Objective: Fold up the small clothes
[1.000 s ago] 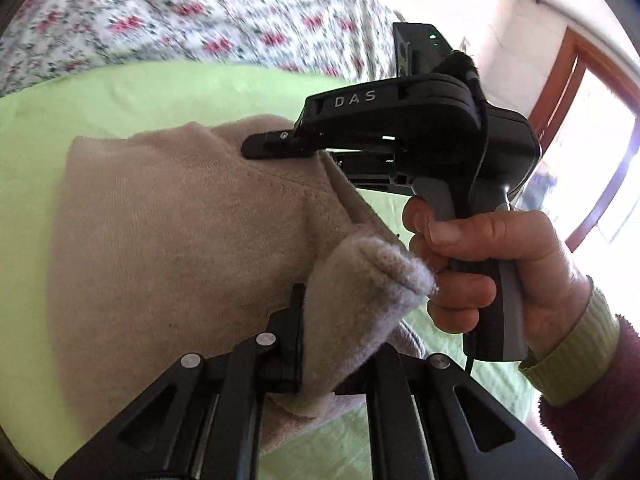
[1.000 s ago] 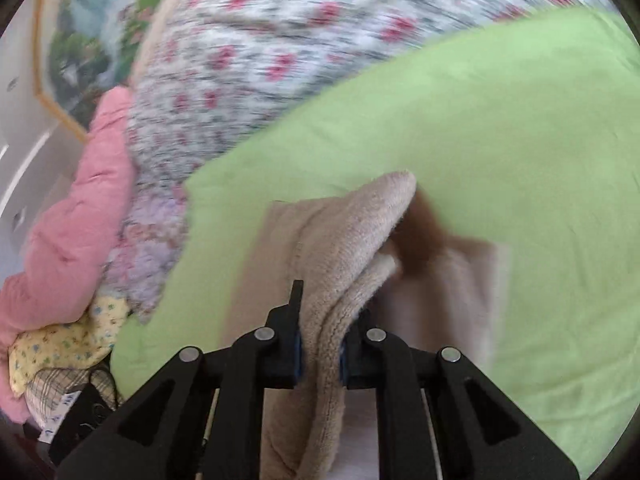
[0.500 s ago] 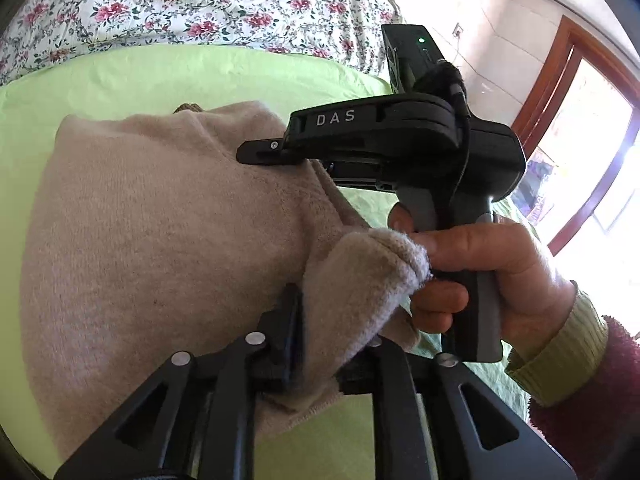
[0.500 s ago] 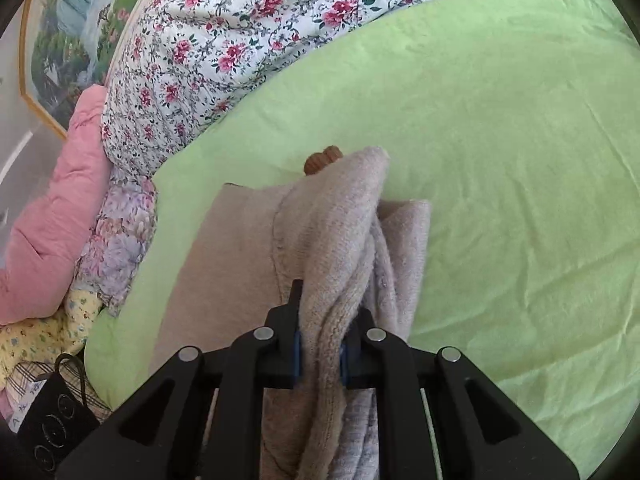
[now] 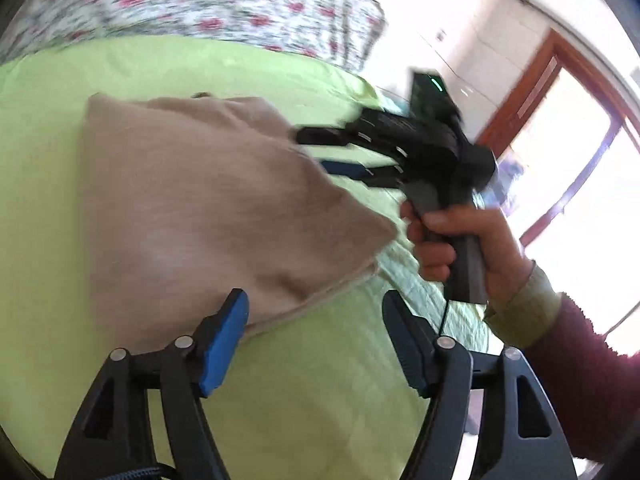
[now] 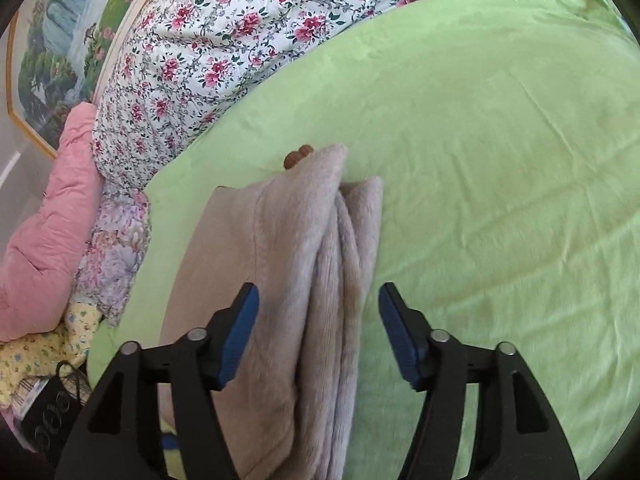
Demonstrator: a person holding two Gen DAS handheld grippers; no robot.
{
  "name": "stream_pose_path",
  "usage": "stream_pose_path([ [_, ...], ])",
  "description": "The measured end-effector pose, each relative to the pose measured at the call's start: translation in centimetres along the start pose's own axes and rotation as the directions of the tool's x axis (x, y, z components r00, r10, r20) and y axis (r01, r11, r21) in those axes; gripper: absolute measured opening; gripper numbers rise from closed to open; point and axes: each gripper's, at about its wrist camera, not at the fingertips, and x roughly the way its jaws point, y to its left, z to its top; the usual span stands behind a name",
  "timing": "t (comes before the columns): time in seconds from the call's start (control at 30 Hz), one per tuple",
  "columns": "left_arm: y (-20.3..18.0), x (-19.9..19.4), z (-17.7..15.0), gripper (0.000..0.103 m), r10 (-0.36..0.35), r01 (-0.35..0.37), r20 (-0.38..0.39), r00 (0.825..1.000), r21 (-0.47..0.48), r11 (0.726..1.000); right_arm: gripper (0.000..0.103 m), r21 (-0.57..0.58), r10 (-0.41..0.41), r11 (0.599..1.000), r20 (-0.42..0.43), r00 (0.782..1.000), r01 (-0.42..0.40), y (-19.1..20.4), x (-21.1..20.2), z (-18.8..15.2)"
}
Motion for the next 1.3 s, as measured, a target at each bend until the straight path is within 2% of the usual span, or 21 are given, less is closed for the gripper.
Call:
stream_pose_path([
  [0.07, 2.4, -1.7, 0.6, 0.075, -0.005, 0.008, 0.029, 1.0, -0.081, 0.997, 0.074, 0.014, 0.014, 1.0, -0.009, 1.0, -0.014, -0.1, 0.0, -0.4],
  [0.1, 3.5, -2.0, 1.3, 0.081, 0.005, -0.001, 0.041, 0.999, -0.111, 0.994, 0.075, 0.016, 0.018, 1.0, -0.014, 1.0, -0.018, -0.1, 0.0, -0.5],
  [0.13, 4.6, -2.4, 1.9, 0.083, 0.009, -0.002, 0.053, 0.999, -0.141, 0.99, 0.075, 0.019, 0.022, 1.0, -0.02, 1.0, -0.022, -0.1, 0.1, -0.6],
  [0.27, 8.1, -3.4, 2.8, 0.083, 0.013, 0.0, 0.056, 0.998, -0.228, 0.974, 0.075, 0.05, 0.048, 0.998, -0.022, 0.999, -0.047, -0.5, 0.2, -1.0],
  [0.33, 9.8, -3.3, 3.8, 0.083, -0.007, 0.021, 0.054, 0.999, -0.263, 0.965, 0.075, 0.062, 0.055, 0.997, -0.021, 0.998, -0.053, -0.6, 0.2, -0.9],
  [0.5, 13.1, -1.8, 5.1, 0.085, -0.054, 0.059, 0.026, 0.998, -0.328, 0.943, 0.075, 0.063, 0.058, 0.996, -0.023, 0.998, -0.056, -0.6, 0.3, -0.7],
  [0.67, 16.2, 1.5, 5.7, 0.085, -0.168, 0.151, -0.001, 0.986, -0.432, 0.889, 0.075, 0.066, 0.06, 0.996, -0.024, 0.998, -0.058, -0.6, 0.5, -0.6],
  [0.73, 17.1, 2.8, 6.0, 0.085, -0.165, 0.134, -0.026, 0.986, -0.459, 0.878, 0.075, 0.064, 0.057, 0.996, -0.029, 0.998, -0.055, -0.6, 0.8, -0.4],
  [0.83, 17.7, 4.0, 6.1, 0.085, -0.152, 0.111, -0.054, 0.987, -0.456, 0.883, 0.075, 0.06, 0.051, 0.997, -0.041, 0.998, -0.049, -0.7, 1.3, -0.2],
  [0.93, 18.1, 5.1, 6.2, 0.09, -0.171, 0.122, -0.066, 0.983, -0.462, 0.879, 0.075, 0.068, 0.054, 0.996, -0.046, 0.997, -0.051, -1.0, 1.8, 0.1],
  [1.07, 18.6, 6.5, 6.6, 0.09, -0.195, 0.149, -0.055, 0.979, -0.46, 0.875, 0.075, 0.063, 0.039, 0.997, -0.055, 0.998, -0.036, -1.1, 2.7, 0.3],
  [1.17, 18.3, 7.1, 6.9, 0.083, -0.176, 0.138, -0.056, 0.983, -0.419, 0.898, 0.075, 0.08, 0.062, 0.995, -0.078, 0.995, -0.056, -1.3, 3.9, 0.4],
  [1.2, 18.2, 7.3, 6.9, 0.076, -0.163, 0.124, -0.063, 0.985, -0.401, 0.908, 0.07, 0.08, 0.068, 0.995, -0.077, 0.995, -0.062, -1.3, 4.3, 0.4],
  [1.23, 18.2, 7.3, 6.8, 0.067, -0.16, 0.121, -0.066, 0.985, -0.394, 0.911, 0.05, 0.085, 0.077, 0.994, -0.081, 0.994, -0.07, -1.2, 4.6, 0.3],
  [1.27, 18.2, 7.3, 6.8, 0.063, -0.162, 0.124, -0.068, 0.984, -0.387, 0.914, 0.041, 0.112, 0.101, 0.99, -0.098, 0.99, -0.09, -1.4, 5.0, 0.2],
  [1.3, 18.2, 7.2, 6.8, 0.055, -0.166, 0.129, -0.065, 0.984, -0.386, 0.913, 0.038, 0.129, 0.114, 0.986, -0.097, 0.989, -0.101, -1.3, 5.2, 0.1],
])
